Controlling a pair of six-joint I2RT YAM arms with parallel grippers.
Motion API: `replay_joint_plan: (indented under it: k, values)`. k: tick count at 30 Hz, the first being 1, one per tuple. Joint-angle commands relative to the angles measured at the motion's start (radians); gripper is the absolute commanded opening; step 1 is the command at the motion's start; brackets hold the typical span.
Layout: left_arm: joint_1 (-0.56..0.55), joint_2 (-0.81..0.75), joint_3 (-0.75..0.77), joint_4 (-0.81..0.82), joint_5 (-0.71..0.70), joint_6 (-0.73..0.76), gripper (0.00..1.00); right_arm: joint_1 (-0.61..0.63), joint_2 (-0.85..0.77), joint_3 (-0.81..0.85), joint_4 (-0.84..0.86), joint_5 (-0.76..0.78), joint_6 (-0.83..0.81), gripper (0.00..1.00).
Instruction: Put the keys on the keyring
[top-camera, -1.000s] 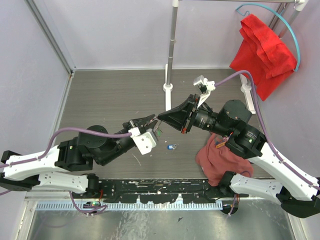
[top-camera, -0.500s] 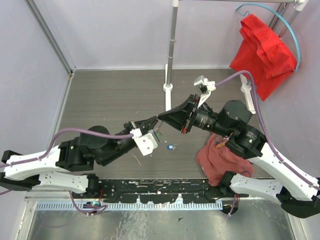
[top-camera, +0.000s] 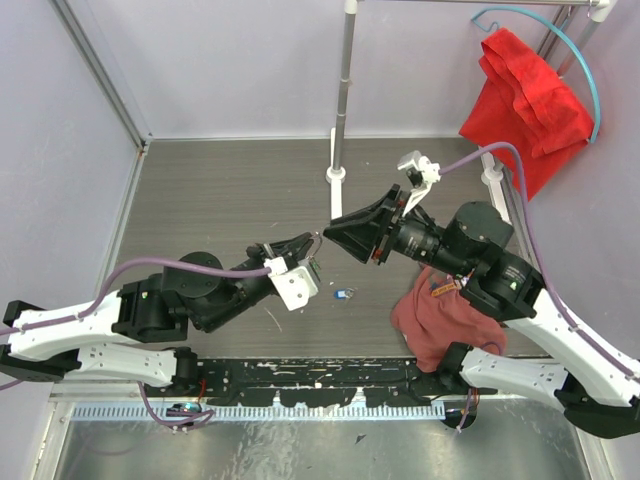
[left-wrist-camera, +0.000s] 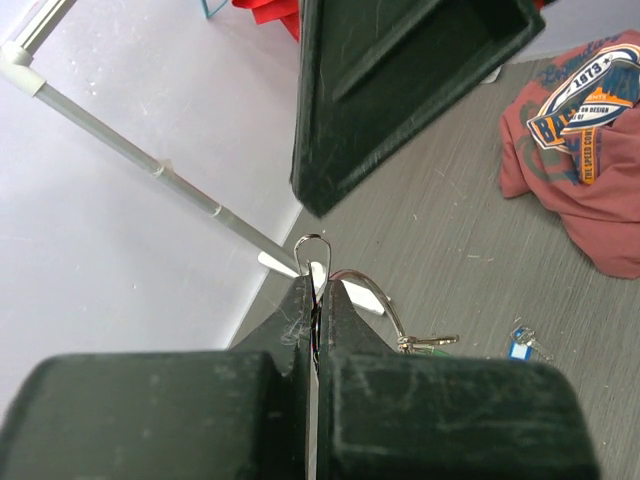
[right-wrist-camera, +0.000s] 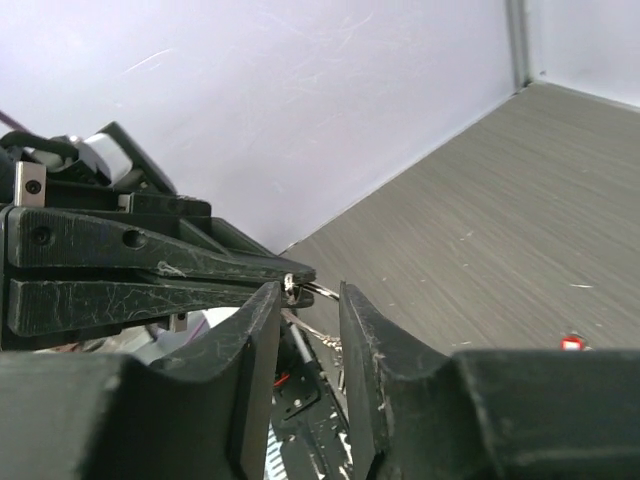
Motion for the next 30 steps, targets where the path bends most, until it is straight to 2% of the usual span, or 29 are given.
replay_joint_plan:
  k: [1, 5, 8, 12, 15, 17, 19, 21, 30]
  values:
    - [-0.002, -0.006, 0.024, 0.005, -0.025, 0.010, 0.00, 0.003, -0.052, 0.076, -0.040, 0.143, -0.064, 0.37]
    - [0.000, -0.007, 0.024, -0.007, -0.028, 0.013, 0.00, 0.003, -0.067, 0.086, -0.120, 0.250, -0.095, 0.39]
    - [-0.001, -0.003, 0.024, -0.020, -0.033, 0.013, 0.00, 0.003, -0.043, 0.101, -0.239, 0.347, -0.074, 0.40]
    - [-0.001, -0.001, 0.032, -0.064, -0.006, 0.004, 0.00, 0.002, 0.020, 0.100, -0.425, 0.491, 0.019, 0.40]
    - [-0.001, 0.006, 0.034, -0.079, -0.017, -0.003, 0.00, -0.016, 0.069, 0.058, -0.504, 0.512, 0.062, 0.40]
    - [-0.001, 0.012, 0.034, -0.093, -0.027, -0.005, 0.00, -0.077, 0.116, 0.012, -0.528, 0.424, 0.063, 0.41]
    - [-0.001, 0.017, 0.040, -0.109, -0.027, -0.017, 0.00, -0.171, 0.157, -0.059, -0.519, 0.231, 0.049, 0.41]
    - [-0.001, 0.013, 0.038, -0.118, -0.013, -0.025, 0.00, -0.249, 0.194, -0.140, -0.493, 0.099, 0.030, 0.41]
    - [-0.002, 0.010, 0.033, -0.132, -0.012, -0.038, 0.00, -0.264, 0.386, -0.316, -0.403, 0.005, -0.051, 0.38]
